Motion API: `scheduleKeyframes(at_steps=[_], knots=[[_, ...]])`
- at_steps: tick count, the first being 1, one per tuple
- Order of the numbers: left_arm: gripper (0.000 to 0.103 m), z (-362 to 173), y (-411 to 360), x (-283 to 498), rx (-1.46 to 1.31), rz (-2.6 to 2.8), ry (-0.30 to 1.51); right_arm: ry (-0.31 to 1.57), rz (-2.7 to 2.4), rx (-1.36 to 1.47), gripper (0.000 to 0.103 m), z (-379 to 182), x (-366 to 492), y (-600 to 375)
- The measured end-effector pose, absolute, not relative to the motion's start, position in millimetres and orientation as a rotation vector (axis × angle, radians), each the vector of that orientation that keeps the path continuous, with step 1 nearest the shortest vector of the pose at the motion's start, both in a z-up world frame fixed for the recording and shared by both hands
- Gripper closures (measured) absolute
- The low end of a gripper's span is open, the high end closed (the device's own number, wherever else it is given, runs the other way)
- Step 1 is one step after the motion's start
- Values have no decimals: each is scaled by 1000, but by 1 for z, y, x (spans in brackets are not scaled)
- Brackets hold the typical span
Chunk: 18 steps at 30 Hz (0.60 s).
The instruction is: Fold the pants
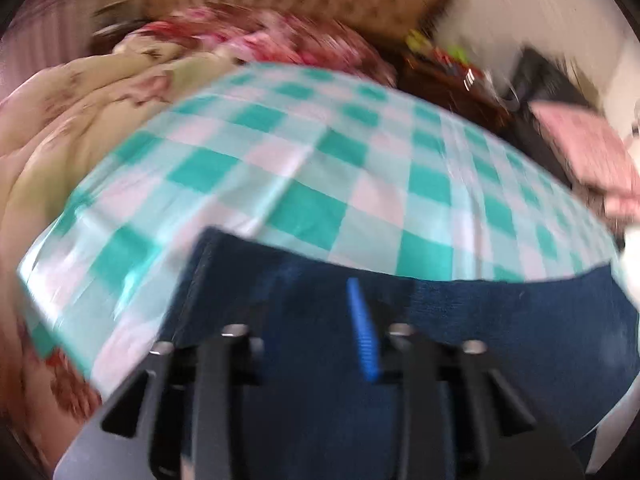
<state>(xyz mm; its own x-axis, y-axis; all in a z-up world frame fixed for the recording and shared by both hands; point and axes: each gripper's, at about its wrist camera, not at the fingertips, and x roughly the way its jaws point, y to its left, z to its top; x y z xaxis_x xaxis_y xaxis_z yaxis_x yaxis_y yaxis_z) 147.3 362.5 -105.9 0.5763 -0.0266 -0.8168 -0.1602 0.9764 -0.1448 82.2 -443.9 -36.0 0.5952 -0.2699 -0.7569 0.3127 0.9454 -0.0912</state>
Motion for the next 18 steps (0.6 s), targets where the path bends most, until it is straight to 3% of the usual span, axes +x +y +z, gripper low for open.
scheduleKeyframes(at_steps=[2, 3, 8, 13, 18], knots=[[90, -125, 375, 163, -178, 119, 1019, 858, -263, 29, 52, -40, 106, -430], [101, -131, 379, 162, -173, 135, 1011, 863, -238, 17, 52, -46, 120, -425], [101, -105, 364, 166, -119, 210, 937, 911, -222, -60, 53, -78, 167, -421], [101, -90, 231, 164, -38, -109, 885, 923, -235, -82, 55, -101, 180, -432], [98, -111, 114, 171, 47, -352, 918, 911, -297, -130, 55, -107, 181, -423]])
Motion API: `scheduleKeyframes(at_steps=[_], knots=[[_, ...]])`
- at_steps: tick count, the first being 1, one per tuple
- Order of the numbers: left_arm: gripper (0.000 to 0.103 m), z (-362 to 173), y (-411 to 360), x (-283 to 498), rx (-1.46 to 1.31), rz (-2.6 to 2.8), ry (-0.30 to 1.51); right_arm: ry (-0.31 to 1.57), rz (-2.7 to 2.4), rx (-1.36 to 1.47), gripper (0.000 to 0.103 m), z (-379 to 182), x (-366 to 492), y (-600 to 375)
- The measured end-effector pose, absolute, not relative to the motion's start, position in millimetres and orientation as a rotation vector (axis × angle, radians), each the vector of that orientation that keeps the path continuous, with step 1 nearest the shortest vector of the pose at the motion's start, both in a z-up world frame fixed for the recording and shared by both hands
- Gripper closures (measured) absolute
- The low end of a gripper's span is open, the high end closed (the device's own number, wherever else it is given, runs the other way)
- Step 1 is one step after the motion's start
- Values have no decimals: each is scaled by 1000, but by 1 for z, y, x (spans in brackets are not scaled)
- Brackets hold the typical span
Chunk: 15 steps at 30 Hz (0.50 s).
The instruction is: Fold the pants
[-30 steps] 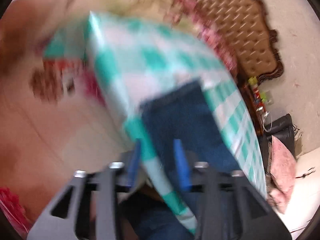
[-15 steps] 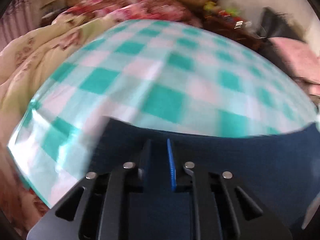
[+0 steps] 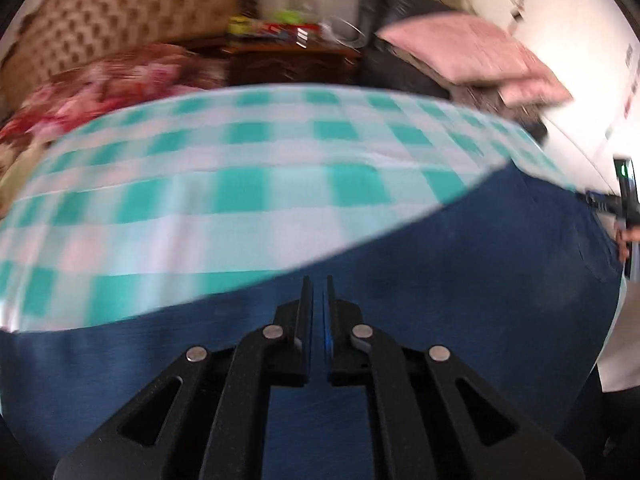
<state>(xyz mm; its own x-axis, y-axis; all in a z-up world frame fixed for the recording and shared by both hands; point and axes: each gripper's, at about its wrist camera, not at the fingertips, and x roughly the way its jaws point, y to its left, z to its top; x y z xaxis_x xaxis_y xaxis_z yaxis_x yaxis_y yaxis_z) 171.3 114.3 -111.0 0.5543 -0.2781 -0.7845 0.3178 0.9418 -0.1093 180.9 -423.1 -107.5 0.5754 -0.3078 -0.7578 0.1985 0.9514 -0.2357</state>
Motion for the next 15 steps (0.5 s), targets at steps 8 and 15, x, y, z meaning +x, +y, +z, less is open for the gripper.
scheduleKeyframes(at_steps=[8, 15], knots=[[100, -113, 141, 186, 61, -192, 939, 878, -322, -19, 57, -90, 171, -432], [100, -95, 123, 126, -4, -242, 888, 827, -369, 55, 56, -75, 114, -452]])
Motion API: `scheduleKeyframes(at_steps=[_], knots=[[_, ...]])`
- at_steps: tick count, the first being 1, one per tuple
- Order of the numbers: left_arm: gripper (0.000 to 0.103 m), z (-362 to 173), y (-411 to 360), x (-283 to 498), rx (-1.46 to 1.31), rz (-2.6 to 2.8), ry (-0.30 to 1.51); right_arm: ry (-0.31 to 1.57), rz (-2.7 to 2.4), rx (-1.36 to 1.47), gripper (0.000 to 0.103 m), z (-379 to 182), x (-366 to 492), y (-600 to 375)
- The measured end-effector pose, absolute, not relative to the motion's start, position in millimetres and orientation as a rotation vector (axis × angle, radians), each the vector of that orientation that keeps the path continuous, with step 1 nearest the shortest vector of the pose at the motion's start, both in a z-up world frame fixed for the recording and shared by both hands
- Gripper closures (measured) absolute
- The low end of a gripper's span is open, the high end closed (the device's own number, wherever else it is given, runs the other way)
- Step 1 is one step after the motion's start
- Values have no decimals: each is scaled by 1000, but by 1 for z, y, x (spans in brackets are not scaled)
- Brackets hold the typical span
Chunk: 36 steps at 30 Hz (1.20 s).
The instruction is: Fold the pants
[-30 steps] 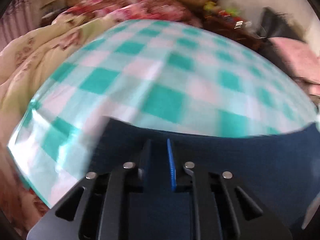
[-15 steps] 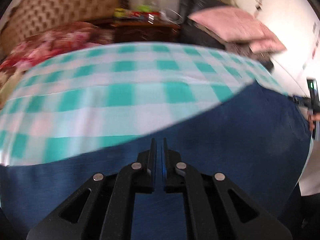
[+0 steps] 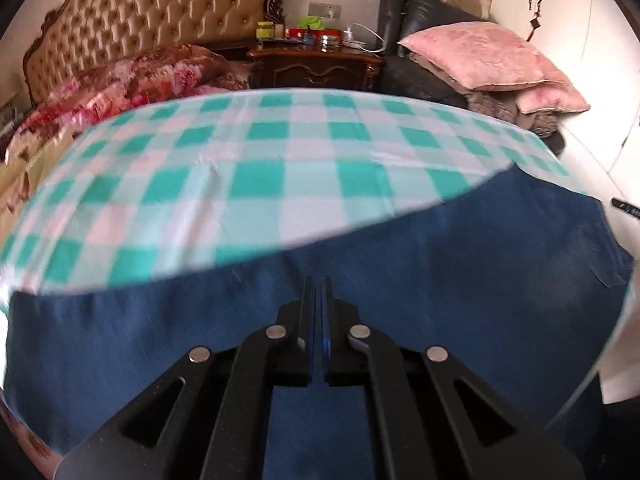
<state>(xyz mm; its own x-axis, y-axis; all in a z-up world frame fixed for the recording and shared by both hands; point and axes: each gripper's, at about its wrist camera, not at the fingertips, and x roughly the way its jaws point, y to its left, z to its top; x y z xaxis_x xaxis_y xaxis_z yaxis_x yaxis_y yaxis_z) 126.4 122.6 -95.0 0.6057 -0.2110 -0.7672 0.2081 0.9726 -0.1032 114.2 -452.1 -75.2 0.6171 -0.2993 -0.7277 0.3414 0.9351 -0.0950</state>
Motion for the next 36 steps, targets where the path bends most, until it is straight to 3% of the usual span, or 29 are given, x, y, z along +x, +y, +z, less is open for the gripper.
scheduleKeyframes(at_steps=[3, 9, 13, 15, 23, 29, 31, 32, 36], knots=[[99, -106, 119, 110, -71, -206, 901, 949, -457, 7, 56, -106, 110, -464], [99, -105, 142, 73, -126, -137, 900, 796, -395, 44, 53, -69, 74, -443], [99, -124, 165, 60, -132, -76, 938, 885, -373, -2, 52, -93, 70, -420], [99, -132, 187, 55, -163, -34, 935, 968, -406, -22, 49, -114, 72, -420], [95, -123, 305, 42, -258, 232, 871, 849, -318, -7, 39, -81, 42, -387], [94, -114, 389, 45, -264, 397, 846, 880, -207, -69, 38, -90, 43, -335], [83, -103, 405, 42, -287, 357, 815, 899, -211, -79, 38, -98, 45, -330], [70, -100, 407, 43, -296, 327, 818, 907, -209, -74, 38, -101, 47, -330], [66, -92, 414, 64, -226, 291, 844, 947, -259, -48, 35, -116, 53, -341]])
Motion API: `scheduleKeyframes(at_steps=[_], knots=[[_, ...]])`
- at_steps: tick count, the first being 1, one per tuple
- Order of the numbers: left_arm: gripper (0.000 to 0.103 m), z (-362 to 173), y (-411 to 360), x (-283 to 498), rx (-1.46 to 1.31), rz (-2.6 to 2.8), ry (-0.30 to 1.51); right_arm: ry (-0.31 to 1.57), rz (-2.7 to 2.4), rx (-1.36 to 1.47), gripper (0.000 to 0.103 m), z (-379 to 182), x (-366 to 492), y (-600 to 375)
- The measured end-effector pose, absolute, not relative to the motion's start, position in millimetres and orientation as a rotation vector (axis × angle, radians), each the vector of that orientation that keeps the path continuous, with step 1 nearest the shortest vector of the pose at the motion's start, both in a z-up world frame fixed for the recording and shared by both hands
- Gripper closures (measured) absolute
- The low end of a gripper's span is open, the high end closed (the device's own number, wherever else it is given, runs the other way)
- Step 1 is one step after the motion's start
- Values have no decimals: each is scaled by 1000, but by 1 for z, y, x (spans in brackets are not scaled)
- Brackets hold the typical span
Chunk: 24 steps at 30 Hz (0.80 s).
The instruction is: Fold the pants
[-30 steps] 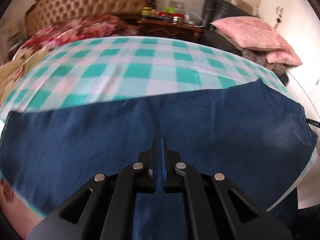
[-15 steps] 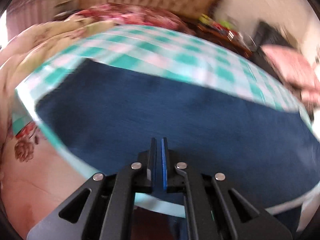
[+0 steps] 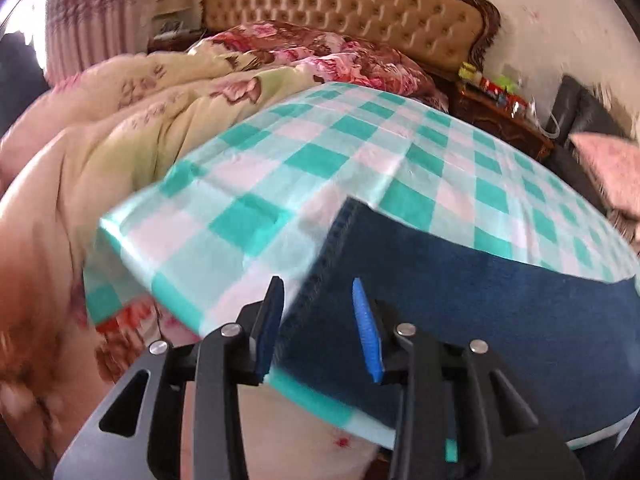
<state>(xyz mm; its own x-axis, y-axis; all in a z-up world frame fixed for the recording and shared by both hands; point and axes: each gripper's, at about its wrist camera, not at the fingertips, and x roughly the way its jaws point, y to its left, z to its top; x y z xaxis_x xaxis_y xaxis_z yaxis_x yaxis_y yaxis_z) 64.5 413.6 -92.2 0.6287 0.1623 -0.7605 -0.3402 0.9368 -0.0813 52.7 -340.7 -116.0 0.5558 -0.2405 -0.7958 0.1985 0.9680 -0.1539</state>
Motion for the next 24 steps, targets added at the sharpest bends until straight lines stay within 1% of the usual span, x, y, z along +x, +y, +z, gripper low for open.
scheduleKeyframes(at_steps=[2, 7, 8, 9, 10, 11, 13, 16, 18, 19, 22, 24], knots=[[67, -86, 415, 82, -203, 261, 845, 949, -265, -13, 32, -119, 52, -346], [67, -101, 413, 140, -133, 185, 949, 955, -269, 10, 30, -122, 53, -348], [69, -106, 415, 149, -133, 175, 973, 955, -270, 8, 30, -122, 54, -348], [87, -111, 416, 155, -132, 165, 995, 955, -272, 5, 29, -122, 54, -348], [92, -117, 415, 163, -117, 144, 1026, 956, -274, 4, 28, -122, 54, -348], [92, -116, 413, 165, -95, 143, 1020, 959, -277, 5, 28, -122, 55, -349], [99, -110, 415, 166, -96, 155, 992, 965, -279, 3, 27, -122, 56, -349], [99, -118, 421, 170, -120, 172, 1015, 971, -291, -6, 27, -122, 60, -347], [92, -122, 418, 169, -90, 202, 1012, 970, -298, -16, 27, -118, 62, -346], [91, -117, 417, 165, -95, 219, 999, 953, -293, -17, 28, -113, 63, -346], [90, -89, 393, 155, -11, 299, 895, 911, -264, 3, 28, -101, 77, -347], [90, -67, 350, 147, -32, 209, 807, 894, -228, -5, 28, -95, 94, -340]])
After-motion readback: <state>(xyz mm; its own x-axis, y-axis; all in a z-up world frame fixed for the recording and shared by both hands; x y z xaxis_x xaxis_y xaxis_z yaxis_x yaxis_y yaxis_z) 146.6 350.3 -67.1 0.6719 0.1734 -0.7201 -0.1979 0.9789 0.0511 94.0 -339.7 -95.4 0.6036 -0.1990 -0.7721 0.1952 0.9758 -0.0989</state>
